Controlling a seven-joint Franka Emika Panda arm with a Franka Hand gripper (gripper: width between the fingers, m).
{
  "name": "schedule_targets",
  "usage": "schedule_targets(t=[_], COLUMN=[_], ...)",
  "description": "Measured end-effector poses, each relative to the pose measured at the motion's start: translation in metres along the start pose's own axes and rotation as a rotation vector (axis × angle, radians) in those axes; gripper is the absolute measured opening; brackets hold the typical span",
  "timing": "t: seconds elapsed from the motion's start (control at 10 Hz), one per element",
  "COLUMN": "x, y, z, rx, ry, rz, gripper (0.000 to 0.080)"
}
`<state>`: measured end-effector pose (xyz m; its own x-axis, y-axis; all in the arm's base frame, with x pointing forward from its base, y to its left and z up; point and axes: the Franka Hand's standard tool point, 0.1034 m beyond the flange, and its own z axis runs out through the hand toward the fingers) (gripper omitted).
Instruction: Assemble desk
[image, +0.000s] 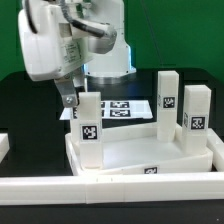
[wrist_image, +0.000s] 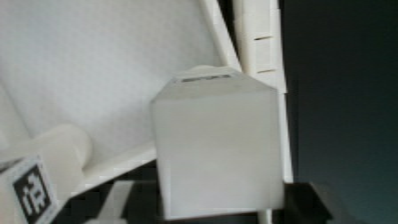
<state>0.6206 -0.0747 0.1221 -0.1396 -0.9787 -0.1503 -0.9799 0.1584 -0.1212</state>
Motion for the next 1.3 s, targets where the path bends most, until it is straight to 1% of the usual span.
schedule_targets(t=[0.1,0.2,0.3,0.4,0.5,0.8,0.9,1.0,1.1,1.2,1.3], x=[0.0,-0.001,-0.006,-0.015,-0.023,-0.022,-0.022,-0.022,-0.025,-0.024,-0.022], y=[0.0,0.0,-0.001,-0.003,-0.001,-0.002,-0.001,0.0,0.003,0.006,0.008], z=[0.0,0.0,-0.001,0.0,0.004,0.004,0.004,0.006,0.013,0.018,0.021], rx=[0.0,-0.001,-0.024,-0.036,-0.048,-0.049,-0.05,-0.093,-0.122,-0.13,-0.119], ry=[0.0,0.0,0.017,0.031,0.028,0.023,0.022,0.06,0.055,0.048,0.066], rz=[-0.017,-0.023,-0.216,-0.392,-0.553,-0.785,-0.82,-1.054,-1.277,-1.367,-1.365], gripper=[0.0287,0.0506,0.0506,0.0622,0.0641,0.0648,0.0648,0.0648,0.0648,0.0648,0.0648])
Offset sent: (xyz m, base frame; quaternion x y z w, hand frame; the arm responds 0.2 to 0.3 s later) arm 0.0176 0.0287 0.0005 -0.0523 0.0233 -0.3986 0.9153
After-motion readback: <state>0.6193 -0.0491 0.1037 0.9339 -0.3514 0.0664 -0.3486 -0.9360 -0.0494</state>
